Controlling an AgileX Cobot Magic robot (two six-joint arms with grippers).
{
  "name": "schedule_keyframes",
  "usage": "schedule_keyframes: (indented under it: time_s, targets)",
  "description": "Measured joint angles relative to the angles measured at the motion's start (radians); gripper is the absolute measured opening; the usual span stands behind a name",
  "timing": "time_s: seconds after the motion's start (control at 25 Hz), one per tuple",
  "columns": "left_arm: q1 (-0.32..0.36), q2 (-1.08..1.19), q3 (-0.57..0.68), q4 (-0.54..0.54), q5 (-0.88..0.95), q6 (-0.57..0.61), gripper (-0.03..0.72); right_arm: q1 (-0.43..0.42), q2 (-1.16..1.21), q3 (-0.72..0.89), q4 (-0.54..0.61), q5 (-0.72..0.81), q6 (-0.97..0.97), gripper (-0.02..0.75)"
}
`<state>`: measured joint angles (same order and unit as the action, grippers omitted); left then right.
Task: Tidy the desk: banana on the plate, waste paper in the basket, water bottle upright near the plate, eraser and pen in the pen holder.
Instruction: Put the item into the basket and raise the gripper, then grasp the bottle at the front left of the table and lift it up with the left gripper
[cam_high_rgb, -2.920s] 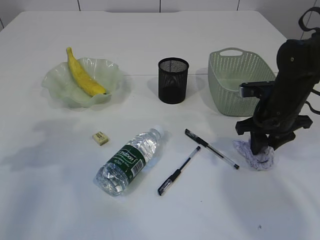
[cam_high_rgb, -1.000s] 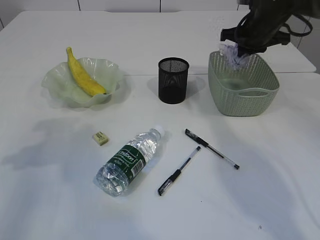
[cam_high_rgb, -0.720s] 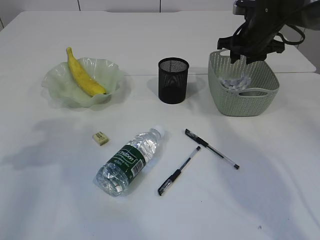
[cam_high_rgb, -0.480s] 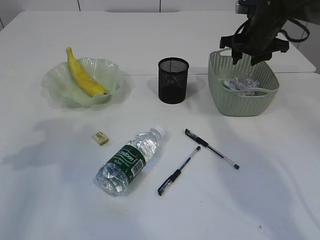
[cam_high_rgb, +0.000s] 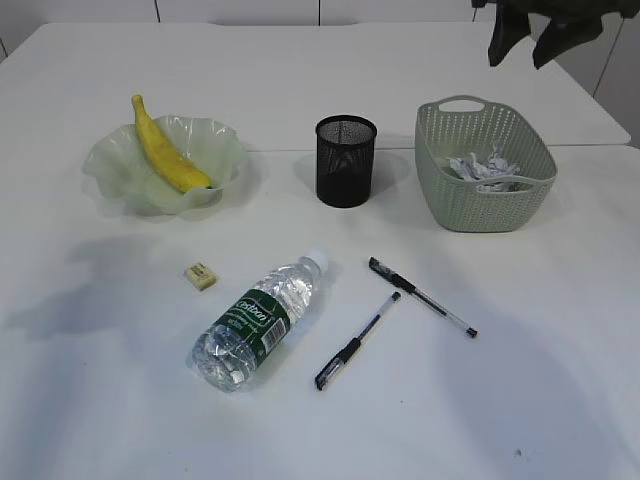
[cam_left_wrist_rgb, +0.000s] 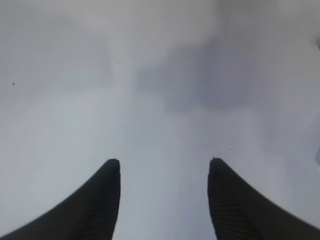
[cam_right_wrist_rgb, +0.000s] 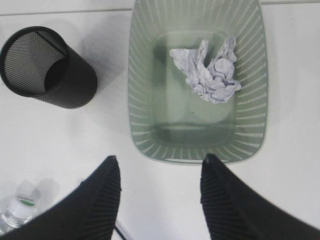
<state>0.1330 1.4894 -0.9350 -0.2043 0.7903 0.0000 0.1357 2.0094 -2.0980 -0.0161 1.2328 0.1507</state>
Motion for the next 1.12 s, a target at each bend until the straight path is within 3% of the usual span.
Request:
schedule_keyframes:
  time_s: [0.24,0.6,0.68,0.84,1.12]
  targets:
    - [0.000,0.000,0.000,0.000,0.015,0.000,0.395,0.005,-0.129,0.107,0.039,0.012,-0.019,0.387]
    - [-0.027,-0.056,0.000,0.000,0.028,0.063,0.395,0.005,-0.401,0.619,0.043,0.012,-0.061,0.387]
    - [-0.079,-0.068,-0.010,0.004,0.032,0.088,0.395,0.005,-0.454,0.724,0.043,0.012,-0.061,0.387]
    - [-0.246,-0.073,-0.079,0.017,0.012,0.105,0.395,0.005,-0.528,0.884,0.043,0.012,-0.065,0.387]
    - [-0.493,0.015,-0.274,0.112,-0.055,0.107,0.395,0.005,-0.569,0.962,0.040,0.000,-0.071,0.387]
